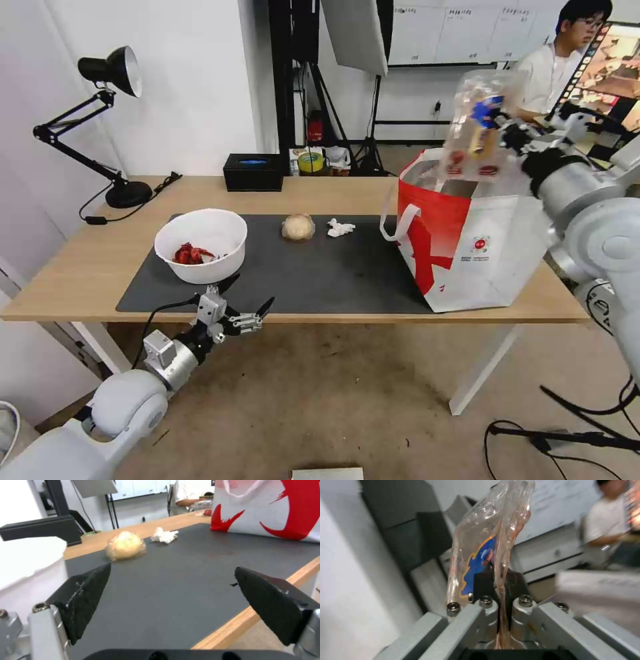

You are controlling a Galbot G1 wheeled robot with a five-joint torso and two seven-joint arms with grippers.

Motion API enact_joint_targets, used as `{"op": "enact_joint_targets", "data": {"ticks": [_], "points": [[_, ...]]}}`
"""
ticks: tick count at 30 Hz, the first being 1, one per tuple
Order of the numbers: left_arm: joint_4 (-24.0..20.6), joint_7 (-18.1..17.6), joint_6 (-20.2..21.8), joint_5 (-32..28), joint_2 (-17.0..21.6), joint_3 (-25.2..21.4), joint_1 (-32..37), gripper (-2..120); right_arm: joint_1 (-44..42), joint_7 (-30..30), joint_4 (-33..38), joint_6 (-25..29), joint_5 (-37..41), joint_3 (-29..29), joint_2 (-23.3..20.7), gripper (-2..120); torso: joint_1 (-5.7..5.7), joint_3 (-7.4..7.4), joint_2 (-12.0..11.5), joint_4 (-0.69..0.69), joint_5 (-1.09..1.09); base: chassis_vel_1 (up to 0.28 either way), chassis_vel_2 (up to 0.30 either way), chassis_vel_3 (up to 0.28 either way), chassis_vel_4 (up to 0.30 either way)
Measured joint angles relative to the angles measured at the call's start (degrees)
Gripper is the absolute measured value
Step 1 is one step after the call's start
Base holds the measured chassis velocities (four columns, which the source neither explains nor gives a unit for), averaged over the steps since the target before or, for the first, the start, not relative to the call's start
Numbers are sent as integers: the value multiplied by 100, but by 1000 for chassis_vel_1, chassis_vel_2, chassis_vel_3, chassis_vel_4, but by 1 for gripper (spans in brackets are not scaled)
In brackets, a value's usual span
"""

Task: Pick up the trash from the table and place it into the takeout bag.

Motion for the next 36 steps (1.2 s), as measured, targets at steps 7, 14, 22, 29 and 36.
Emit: {"op": "enact_joint_targets", "data": {"ticks": [7, 14, 22, 29, 36], "points": [[13, -4, 17, -17, -74, 182, -141, 100, -239, -120, -481, 172, -892, -117, -111, 0, 0, 0, 0, 0, -1, 0, 0, 0, 0], [-40, -15, 26, -20, -66, 184, -143, 100, -567, -167, -557, 179, -994, -101, 20, 0, 0, 0, 0, 0, -1, 0, 0, 0, 0], [-92, -23, 34, -17, -66, 171, -74, 100, -677, -130, -445, 147, -805, -118, 106, 0, 0, 0, 0, 1, -2, 0, 0, 0, 0], [-129, -31, 42, -16, -36, 168, -99, 100, -752, -58, -241, -36, -450, 35, 51, 24, 0, -1, 0, 0, -2, 0, 0, 0, 0], [-174, -33, 50, -14, -13, 162, -96, 100, -779, -58, -167, -64, -388, 56, 27, 46, 0, 0, 0, 0, -2, 0, 0, 0, 0]]}}
